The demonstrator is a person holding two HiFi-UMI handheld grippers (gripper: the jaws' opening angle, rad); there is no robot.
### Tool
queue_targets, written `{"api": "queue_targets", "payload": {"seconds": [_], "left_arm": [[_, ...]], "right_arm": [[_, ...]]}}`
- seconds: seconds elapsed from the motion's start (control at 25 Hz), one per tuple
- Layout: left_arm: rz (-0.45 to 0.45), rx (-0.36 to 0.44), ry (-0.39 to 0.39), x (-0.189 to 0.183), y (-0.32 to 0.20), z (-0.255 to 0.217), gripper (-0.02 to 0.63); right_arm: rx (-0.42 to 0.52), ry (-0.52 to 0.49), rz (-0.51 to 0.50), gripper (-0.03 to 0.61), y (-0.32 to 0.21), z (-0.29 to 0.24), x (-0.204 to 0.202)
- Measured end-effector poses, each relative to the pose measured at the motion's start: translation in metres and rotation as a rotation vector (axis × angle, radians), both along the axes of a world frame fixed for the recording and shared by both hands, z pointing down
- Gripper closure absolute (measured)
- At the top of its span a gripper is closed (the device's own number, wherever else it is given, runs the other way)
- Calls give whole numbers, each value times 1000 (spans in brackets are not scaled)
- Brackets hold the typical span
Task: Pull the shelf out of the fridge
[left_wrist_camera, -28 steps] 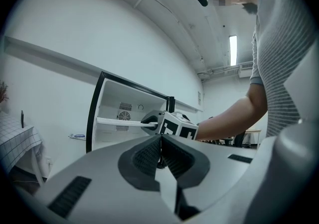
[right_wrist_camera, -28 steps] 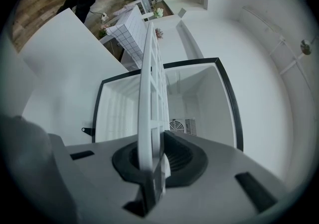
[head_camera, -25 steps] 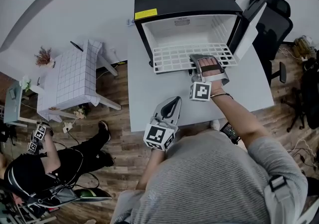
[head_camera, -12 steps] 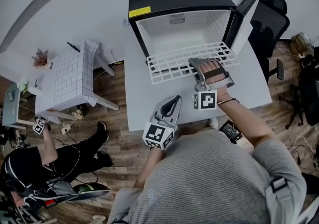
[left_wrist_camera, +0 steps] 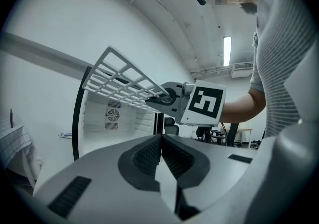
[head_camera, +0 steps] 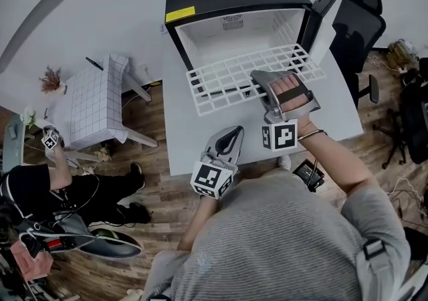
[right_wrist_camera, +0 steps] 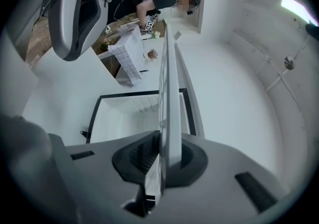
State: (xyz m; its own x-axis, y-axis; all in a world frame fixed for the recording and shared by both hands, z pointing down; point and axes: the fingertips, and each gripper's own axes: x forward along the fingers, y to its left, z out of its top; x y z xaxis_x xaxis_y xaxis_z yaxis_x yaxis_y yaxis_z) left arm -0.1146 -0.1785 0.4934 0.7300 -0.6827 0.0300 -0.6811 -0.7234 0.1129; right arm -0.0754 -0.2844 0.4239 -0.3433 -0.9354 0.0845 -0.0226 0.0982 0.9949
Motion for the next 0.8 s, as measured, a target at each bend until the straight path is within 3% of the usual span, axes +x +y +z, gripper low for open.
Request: {"api": "queue_targets", "payload": {"seconds": [0.8], "left_arm": [[9,12,1,5,-13,-1,601]], "right_arm": [[-34,62,-25,543,-9,-1,-8]]}}
